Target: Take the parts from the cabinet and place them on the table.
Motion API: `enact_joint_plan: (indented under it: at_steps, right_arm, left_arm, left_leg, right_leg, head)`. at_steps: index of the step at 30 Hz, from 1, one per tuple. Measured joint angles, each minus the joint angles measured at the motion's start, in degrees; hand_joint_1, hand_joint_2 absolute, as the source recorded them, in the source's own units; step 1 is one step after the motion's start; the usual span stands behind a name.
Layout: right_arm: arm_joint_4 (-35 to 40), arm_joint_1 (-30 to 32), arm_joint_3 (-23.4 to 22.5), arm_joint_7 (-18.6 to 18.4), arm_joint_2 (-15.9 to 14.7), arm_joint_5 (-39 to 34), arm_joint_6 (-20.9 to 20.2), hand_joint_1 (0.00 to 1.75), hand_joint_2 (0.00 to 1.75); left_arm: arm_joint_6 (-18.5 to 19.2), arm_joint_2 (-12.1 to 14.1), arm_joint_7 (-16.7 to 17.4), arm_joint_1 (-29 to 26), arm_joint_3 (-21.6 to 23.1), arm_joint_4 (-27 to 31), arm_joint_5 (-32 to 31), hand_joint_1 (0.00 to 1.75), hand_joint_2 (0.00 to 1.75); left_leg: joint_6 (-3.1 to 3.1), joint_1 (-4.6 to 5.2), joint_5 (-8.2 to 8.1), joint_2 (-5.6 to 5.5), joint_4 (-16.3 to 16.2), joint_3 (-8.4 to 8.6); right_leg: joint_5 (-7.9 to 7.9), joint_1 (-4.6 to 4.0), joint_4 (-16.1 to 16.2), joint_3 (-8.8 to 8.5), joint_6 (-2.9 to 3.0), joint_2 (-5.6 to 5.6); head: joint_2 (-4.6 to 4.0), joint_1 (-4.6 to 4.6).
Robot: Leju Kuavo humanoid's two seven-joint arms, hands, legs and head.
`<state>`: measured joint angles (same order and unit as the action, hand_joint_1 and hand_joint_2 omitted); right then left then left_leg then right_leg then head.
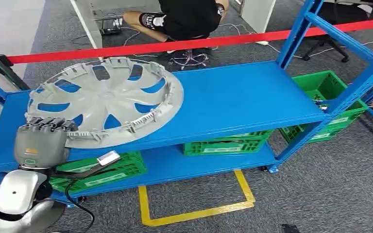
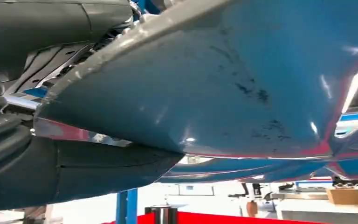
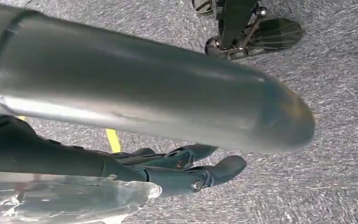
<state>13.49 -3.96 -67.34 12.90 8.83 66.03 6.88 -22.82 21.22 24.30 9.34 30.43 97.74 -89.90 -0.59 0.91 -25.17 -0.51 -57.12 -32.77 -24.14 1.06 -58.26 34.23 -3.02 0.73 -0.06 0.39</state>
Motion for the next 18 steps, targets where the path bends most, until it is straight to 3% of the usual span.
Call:
enact_joint_plan:
  at_steps: [1,2,3,4,6,7,8,10,11,12,13,16,17,18]
  right_arm:
    - [0.0,0.0,0.0,0.0,0.0,0.0,0.0,0.00,0.00]
    - [0.0,0.0,0.0,-0.1,0.0,0.0,0.1,0.00,0.00]
    - [0.0,0.0,0.0,-0.1,0.0,0.0,0.2,0.00,0.00]
    - [0.0,0.0,0.0,-0.1,0.0,0.0,0.1,0.00,0.00]
    - [0.0,0.1,0.0,-0.2,0.0,0.0,0.1,0.00,0.00]
    - [0.0,0.1,0.0,-0.2,0.0,0.0,-0.2,0.00,0.00]
    - [0.0,0.1,0.0,-0.3,0.0,0.0,-0.6,0.00,0.00]
    - [0.0,0.0,0.0,-0.4,0.0,0.0,-0.9,0.00,0.00]
    - [0.0,0.0,0.0,-0.4,0.0,0.0,-0.9,0.00,0.00]
    - [-0.2,-0.2,0.1,-0.4,0.2,0.0,-1.2,0.00,0.00]
    - [-0.2,-0.2,0.1,-0.5,0.2,0.1,-1.6,0.00,0.00]
    - [-0.2,-0.1,0.2,-0.4,0.2,0.1,-2.5,0.00,0.00]
    - [-0.2,0.0,0.2,-0.3,0.2,0.2,-2.8,0.00,0.00]
    - [-0.2,-0.1,0.2,-0.2,0.2,0.4,-3.0,0.00,0.00]
  left_arm:
    - [0.0,0.0,0.1,0.0,-0.1,0.0,0.0,1.75,1.75]
    - [0.0,0.0,0.3,0.0,-0.1,0.1,0.0,1.75,1.75]
    - [-0.1,0.0,0.5,0.0,-0.1,0.2,0.0,1.75,1.75]
    - [-0.1,0.0,0.7,-0.1,-0.1,0.2,0.0,1.75,1.75]
    - [-0.2,0.0,0.9,-0.3,-0.1,0.2,0.0,1.75,1.75]
    - [-0.2,0.0,0.9,-0.5,-0.1,0.2,0.0,1.75,1.75]
    - [-0.3,0.0,0.8,-0.8,-0.2,0.2,0.0,1.75,1.75]
    - [-0.4,0.0,0.5,-0.9,-0.4,0.2,0.0,1.75,1.75]
    - [-0.4,0.0,0.4,-1.0,-0.5,0.2,0.0,1.75,1.75]
    - [-0.5,0.1,0.3,-1.1,-0.8,0.2,0.0,1.75,1.75]
    - [-0.6,0.2,-0.1,-1.2,-1.2,0.3,0.0,1.75,1.75]
    - [-1.3,0.1,-1.7,-2.5,-2.8,0.4,0.0,1.75,1.75]
    - [-1.6,0.0,-2.4,-3.0,-3.4,0.4,0.0,1.75,1.75]
    - [-1.8,0.0,-3.1,-3.6,-4.0,0.4,0.0,1.75,1.75]
  left_leg:
    - [-0.42,-0.32,0.73,0.08,0.7,0.14]
    - [-0.50,-0.67,1.11,0.44,1.1,0.27]
    - [-0.61,-0.85,1.18,0.45,1.2,0.16]
    - [-0.66,-0.93,1.21,0.49,1.1,0.07]
    - [-0.69,-0.95,1.28,0.61,1.1,-0.10]
    - [-0.60,-1.00,1.33,0.63,1.1,-0.14]
    - [-0.51,-1.11,1.39,0.63,1.1,-0.16]
    - [-0.02,-1.65,1.38,0.60,0.8,-0.20]
    - [0.57,-1.74,1.19,0.57,0.3,-0.31]
    - [1.15,-1.54,1.23,0.45,0.0,-0.88]
    - [1.39,-1.40,1.40,0.42,-0.2,-1.00]
    - [2.07,-1.57,2.02,0.38,-0.3,-1.49]
    - [2.36,-1.69,0.82,0.43,-0.8,-1.86]
    - [2.53,-1.66,-1.62,0.48,-3.0,-2.71]
  right_leg:
    - [0.20,-0.15,0.0,0.03,-0.38,0.07]
    - [-0.89,-0.14,-0.6,0.70,-0.50,-0.06]
    - [-3.16,-0.25,-3.0,1.60,-0.66,-0.20]
    - [-5.91,-0.16,-7.7,3.39,-0.73,-0.26]
    - [-9.31,-0.03,-16.2,6.78,-1.02,-0.28]
    - [-9.15,0.05,-17.5,7.19,-1.21,-0.29]
    - [-7.64,0.09,-16.0,6.18,-1.33,-0.30]
    - [-2.82,0.31,-7.0,1.15,-1.65,-0.35]
    - [-1.94,0.56,-1.9,-1.41,-2.12,-0.41]
    - [-2.86,0.06,-1.4,-2.84,-1.81,0.01]
    - [-2.44,0.22,-1.5,-2.11,-0.83,0.17]
    - [-2.26,0.13,-1.8,-1.17,0.44,0.17]
    - [-1.89,0.22,-1.7,-0.85,1.15,0.10]
    - [-1.53,0.19,-1.7,-0.36,1.70,0.11]
  head:
    - [0.02,-0.02]
    - [0.02,0.06]
    - [0.00,0.24]
    - [0.02,0.28]
    - [0.02,0.24]
    - [0.02,0.22]
    - [0.02,0.22]
    - [0.02,0.22]
    - [0.02,0.28]
    - [0.02,0.57]
    - [0.02,0.46]
    - [0.02,0.48]
    - [0.02,0.44]
    - [0.00,0.35]
